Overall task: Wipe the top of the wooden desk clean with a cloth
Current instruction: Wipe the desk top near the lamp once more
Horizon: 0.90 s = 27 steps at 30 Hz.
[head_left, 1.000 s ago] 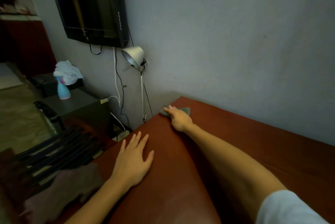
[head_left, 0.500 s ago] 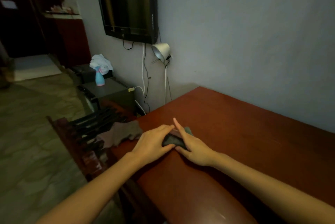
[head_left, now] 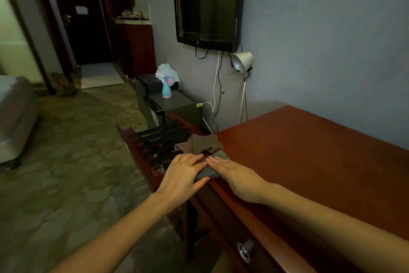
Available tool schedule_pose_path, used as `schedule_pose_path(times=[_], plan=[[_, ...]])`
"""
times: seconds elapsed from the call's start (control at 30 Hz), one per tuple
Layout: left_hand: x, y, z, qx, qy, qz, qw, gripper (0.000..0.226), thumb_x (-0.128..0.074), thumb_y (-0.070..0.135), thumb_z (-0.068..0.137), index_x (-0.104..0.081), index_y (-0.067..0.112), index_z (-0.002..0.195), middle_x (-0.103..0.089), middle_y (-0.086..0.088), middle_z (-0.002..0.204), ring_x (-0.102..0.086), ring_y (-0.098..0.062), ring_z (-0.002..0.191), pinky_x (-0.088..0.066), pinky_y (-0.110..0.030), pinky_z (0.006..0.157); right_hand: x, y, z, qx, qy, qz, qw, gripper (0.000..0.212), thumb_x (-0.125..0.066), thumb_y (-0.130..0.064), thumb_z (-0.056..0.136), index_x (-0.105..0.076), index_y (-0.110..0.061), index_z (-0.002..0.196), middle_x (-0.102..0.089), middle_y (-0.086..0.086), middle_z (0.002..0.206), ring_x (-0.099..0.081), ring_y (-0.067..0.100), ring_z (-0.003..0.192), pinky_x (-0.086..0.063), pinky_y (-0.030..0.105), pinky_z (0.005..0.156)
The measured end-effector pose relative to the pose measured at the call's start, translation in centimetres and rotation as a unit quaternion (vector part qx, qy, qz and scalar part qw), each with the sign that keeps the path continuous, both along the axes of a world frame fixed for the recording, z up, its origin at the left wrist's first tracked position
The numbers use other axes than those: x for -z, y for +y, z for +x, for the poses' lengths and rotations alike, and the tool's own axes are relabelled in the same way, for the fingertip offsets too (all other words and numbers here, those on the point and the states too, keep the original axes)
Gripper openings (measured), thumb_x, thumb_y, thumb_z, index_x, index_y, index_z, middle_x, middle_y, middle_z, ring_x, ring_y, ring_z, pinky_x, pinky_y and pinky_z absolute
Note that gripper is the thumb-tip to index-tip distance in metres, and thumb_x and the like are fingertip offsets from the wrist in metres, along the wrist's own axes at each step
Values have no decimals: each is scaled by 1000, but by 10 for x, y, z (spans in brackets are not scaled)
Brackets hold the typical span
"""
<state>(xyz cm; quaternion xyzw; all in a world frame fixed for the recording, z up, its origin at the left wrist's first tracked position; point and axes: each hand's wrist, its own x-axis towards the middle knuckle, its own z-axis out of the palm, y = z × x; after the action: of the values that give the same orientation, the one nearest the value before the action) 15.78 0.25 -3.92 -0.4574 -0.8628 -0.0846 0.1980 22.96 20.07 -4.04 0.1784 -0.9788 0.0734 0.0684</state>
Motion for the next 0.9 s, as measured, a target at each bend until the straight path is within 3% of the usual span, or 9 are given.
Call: schedule_pose_path(times=[0.1, 0.2, 0.3, 0.4, 0.47, 0.53, 0.6, 0.77, 0.9], plan=[[1, 3, -4, -22, -17, -12, 1000, 65, -32, 58, 85, -54, 24, 135, -41, -3, 149, -38, -22, 138, -21, -40, 113, -3, 6, -14, 1, -11, 8, 1000, 65, -35, -1, 96, -9, -18, 152, -12, 0, 159, -8, 9, 147, 0, 20, 116], [1, 17, -13, -43, -117, -10, 992, 88, -7, 70, 79, -17, 24, 153, 0, 4, 160, 5, -14, 148, 8, -35, 115, -6, 18, -20, 29, -33, 4, 999, 61, -35, -4, 99, -11, -21, 152, -12, -2, 159, -7, 9, 147, -3, 28, 119], [0, 40, -25, -85, -190, -30, 978, 72, -17, 61, 96, -5, 21, 154, 7, 0, 161, 10, -15, 148, 5, -41, 118, -8, 23, -23, 48, -69, -40, 996, 57, -35, -7, 100, -13, -18, 151, -12, -2, 159, -5, 10, 147, -2, 32, 120], [5, 56, -24, -106, -234, -36, 966, 60, -20, 43, 103, -9, 14, 154, 1, -6, 161, 4, -19, 148, 1, -41, 119, -14, 18, -24, 85, -108, -118, 983, 53, -33, -10, 101, -17, -15, 151, -14, 1, 159, -7, 11, 147, 3, 27, 116], [9, 58, -21, -108, -222, -20, 969, 58, -20, 38, 103, -12, 10, 153, -3, -8, 161, 1, -20, 148, 0, -39, 119, -18, 13, -29, 134, -52, -151, 978, 50, -31, -12, 101, -22, -15, 150, -19, 2, 158, -12, 12, 147, 1, 27, 117], [9, 57, -20, -109, -219, -13, 970, 57, -21, 36, 103, -14, 8, 153, -5, -9, 161, 0, -21, 148, -1, -38, 119, -21, 3, -36, 158, 36, -112, 980, 49, -29, -19, 103, -21, -16, 151, -17, 0, 159, -10, 12, 147, 0, 27, 117], [9, 57, -21, -110, -221, -18, 969, 57, -21, 34, 103, -14, 7, 153, -5, -10, 161, -1, -21, 148, -2, -37, 120, -19, -7, -46, 157, 58, -71, 983, 49, -26, -25, 104, -17, -17, 152, -13, -1, 159, -6, 12, 147, 0, 29, 118], [3, 57, -15, -116, -229, -26, 966, 55, -19, 30, 104, -9, 6, 153, -2, -10, 161, 1, -21, 148, -1, -37, 121, -8, -8, -69, 171, -75, -51, 981, 49, -17, -28, 104, -17, -13, 151, -12, 5, 160, -4, 18, 148, -10, 42, 121], [-2, 55, -11, -118, -236, -26, 964, 55, -19, 28, 104, -9, 6, 153, -2, -10, 161, 1, -21, 148, -1, -37, 121, -6, -9, -67, 185, -57, -58, 979, 47, -17, -27, 105, -20, -17, 151, -13, 0, 159, -5, 15, 148, -8, 37, 120]])
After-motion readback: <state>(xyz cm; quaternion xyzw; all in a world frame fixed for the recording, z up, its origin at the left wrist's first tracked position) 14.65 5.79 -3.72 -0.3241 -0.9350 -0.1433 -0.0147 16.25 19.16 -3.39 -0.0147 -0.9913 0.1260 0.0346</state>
